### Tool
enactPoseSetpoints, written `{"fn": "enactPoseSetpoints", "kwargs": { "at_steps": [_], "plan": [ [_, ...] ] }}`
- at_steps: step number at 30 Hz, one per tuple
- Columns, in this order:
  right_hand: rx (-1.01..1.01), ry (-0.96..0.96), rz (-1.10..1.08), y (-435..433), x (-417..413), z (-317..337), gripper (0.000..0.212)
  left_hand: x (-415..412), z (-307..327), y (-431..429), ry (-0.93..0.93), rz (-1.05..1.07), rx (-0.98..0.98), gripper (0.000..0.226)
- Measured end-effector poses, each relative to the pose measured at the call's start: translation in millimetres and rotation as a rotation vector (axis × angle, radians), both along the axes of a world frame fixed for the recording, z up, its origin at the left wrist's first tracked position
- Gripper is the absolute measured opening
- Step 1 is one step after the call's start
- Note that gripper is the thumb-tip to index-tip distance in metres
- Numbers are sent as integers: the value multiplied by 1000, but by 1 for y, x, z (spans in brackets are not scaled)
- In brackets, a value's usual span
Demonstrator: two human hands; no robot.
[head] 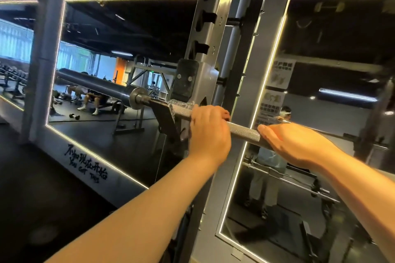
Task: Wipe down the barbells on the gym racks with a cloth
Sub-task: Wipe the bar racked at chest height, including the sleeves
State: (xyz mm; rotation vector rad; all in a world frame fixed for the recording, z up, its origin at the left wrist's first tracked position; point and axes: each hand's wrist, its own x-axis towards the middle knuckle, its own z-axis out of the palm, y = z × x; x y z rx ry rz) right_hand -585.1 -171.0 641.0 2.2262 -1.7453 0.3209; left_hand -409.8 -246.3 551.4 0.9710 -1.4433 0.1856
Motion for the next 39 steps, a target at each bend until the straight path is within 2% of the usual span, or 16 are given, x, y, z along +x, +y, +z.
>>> {"fn": "enactPoseSetpoints", "kwargs": {
  "at_steps": [3, 7, 11, 14, 19, 21, 22, 24, 26, 28, 30, 34, 36, 39],
  "plan": [
    [-14, 5, -9, 1, 1, 1, 48, -15, -9, 10, -142, -59, -95, 33],
    [-9, 5, -13, 2, 2, 0, 46, 17, 2, -2, -212, 16, -65, 35],
    [-31, 81, -8, 5, 2, 1, 43, 13, 15, -8, -16, 52, 51, 27],
    [-61, 148, 5, 6, 2, 3, 39, -20, 14, 0, 43, 60, 7, 25],
    [-77, 177, 16, 8, 3, 1, 27, -18, 6, 10, -235, -41, -127, 30],
    [-84, 178, 12, 8, 3, 1, 27, 5, 9, 2, -395, 26, -148, 28],
    [-85, 185, 8, 8, 2, 1, 29, 15, 11, -5, -416, 78, -127, 26],
    [-77, 187, -9, 9, 1, 1, 35, 24, 16, -12, -247, 122, -13, 20],
    [-72, 187, -17, 10, 2, 1, 39, 15, 19, -12, -107, 144, 44, 24],
    [-78, 219, -27, 10, 4, 2, 37, -8, 17, -6, -103, 152, -11, 25],
    [-92, 231, -36, 9, 6, 4, 34, -32, 12, 5, -128, 69, -70, 23],
    [-153, 315, -42, 7, 6, -1, 28, -37, 12, 24, -289, -10, -77, 29],
    [-166, 345, -76, 10, 3, -4, 24, -16, 18, 21, -403, 38, -62, 32],
    [-67, 249, -168, 15, -17, 0, 25, 16, 23, 3, -540, 204, 9, 26]
  ]
}}
